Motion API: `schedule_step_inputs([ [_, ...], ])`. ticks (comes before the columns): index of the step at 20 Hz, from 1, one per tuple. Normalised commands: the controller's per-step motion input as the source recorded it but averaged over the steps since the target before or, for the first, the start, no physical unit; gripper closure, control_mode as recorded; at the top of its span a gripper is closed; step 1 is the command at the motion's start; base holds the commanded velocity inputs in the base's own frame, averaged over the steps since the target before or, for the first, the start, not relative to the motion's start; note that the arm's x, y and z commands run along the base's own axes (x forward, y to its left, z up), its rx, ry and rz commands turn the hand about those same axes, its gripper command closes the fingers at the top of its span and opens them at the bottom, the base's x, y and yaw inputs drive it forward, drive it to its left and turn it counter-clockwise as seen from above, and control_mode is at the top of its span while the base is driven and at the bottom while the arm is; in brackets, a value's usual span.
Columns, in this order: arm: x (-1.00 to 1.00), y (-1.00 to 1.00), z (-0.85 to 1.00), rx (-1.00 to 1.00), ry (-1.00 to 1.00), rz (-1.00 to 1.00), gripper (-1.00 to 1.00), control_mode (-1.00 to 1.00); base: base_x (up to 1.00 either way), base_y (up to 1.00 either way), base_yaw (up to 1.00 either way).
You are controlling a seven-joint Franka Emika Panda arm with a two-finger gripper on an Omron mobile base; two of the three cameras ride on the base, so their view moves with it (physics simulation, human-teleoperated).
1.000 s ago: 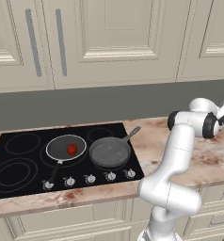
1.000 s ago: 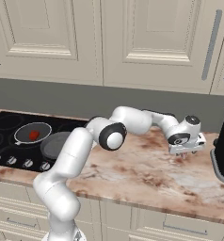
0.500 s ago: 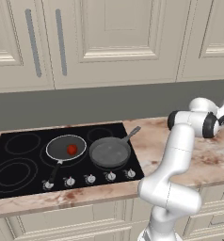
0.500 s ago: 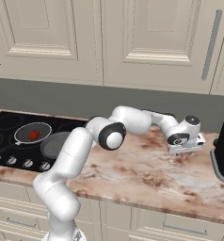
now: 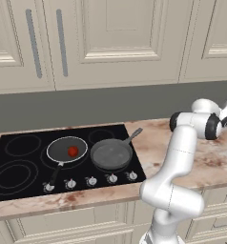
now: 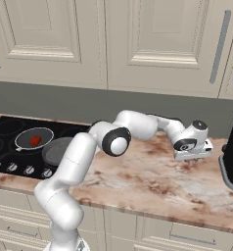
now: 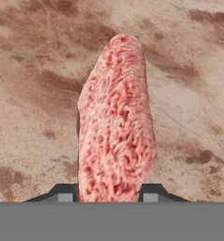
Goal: Place both pans onto different burners. Then place the bell pepper and the steak on different pans.
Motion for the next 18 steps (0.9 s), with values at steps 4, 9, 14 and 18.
schedule_step_inputs([
  [4,-0.09,0.00,0.20,0.00,0.00,0.00,1.00,-1.00,0.00,0.00,0.00],
  [9,-0.35,0.00,0.34,0.00,0.00,0.01,1.00,-1.00,0.00,0.00,0.00],
  [14,-0.48,0.19,0.11,0.00,0.00,0.06,1.00,-1.00,0.00,0.00,0.00],
  [18,-0.52,0.41,0.01,0.00,0.00,0.11,1.00,-1.00,0.00,0.00,0.00],
])
